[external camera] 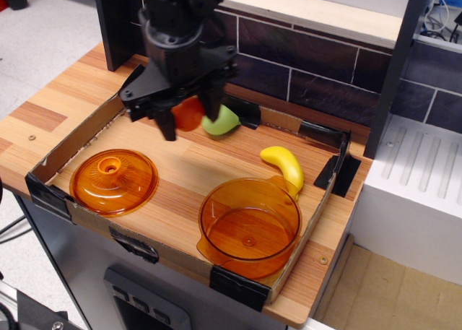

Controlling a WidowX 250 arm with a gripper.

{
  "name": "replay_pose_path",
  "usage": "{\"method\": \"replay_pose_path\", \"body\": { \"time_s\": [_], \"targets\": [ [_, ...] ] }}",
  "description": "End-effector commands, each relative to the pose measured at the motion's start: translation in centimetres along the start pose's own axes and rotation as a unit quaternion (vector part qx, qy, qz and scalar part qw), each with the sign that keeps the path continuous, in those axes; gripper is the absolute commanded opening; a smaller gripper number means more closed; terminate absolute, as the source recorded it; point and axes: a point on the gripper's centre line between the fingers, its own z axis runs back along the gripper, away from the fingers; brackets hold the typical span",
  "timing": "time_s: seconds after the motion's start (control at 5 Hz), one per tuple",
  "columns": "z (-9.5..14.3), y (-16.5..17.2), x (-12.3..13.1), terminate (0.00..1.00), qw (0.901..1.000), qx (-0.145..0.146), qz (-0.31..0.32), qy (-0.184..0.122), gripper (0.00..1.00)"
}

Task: Take carrot out of pot

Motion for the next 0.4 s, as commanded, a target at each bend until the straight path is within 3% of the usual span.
{"method": "replay_pose_path", "body": {
  "time_s": [0.0, 0.2],
  "targets": [
    [-2.1, 0.6, 4.0, 0.0, 0.998, 0.023, 0.019, -0.056, 0.0],
    [-3.1, 0.7, 5.1, 0.0, 0.9966, 0.037, 0.032, -0.067, 0.0]
  ]
}}
